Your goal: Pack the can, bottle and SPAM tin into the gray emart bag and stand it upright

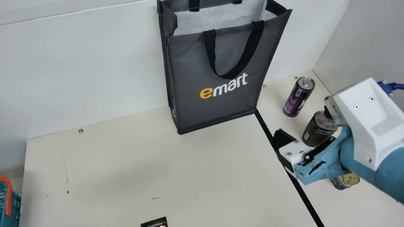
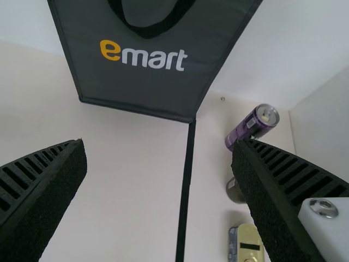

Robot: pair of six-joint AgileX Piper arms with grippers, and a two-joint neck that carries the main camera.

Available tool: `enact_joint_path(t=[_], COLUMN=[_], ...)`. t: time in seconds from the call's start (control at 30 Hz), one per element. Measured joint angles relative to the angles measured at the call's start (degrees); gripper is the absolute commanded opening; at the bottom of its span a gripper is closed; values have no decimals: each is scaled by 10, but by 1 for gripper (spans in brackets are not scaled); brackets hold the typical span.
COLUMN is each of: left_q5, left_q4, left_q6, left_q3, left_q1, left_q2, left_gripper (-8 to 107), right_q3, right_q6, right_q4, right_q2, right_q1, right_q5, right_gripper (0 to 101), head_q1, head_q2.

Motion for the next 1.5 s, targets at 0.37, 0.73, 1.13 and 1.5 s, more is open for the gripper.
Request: enact_joint_path(t=[0.37, 0.73, 1.13, 1.5], left_q5=[0, 0, 0, 0], left_q4=[0, 0, 0, 0], left_q6=[0, 0, 0, 0], left_q3=[0, 0, 0, 0], left_q1=[0, 0, 0, 0], left_q2=[0, 0, 0, 0], left_gripper=[90, 90, 90, 90], right_q3=[-80, -162, -242, -321], right_q6=[-80, -157, -215, -263], right_q4=[6, 35, 56, 63], right_q2=[63, 129, 199, 268], right_q1=[-15, -43, -64, -62], right_q5=[15, 25, 28, 28], right_gripper=[95, 95, 95, 95], head_q1=[0, 0, 0, 0], head_q2=[0, 1, 1, 1])
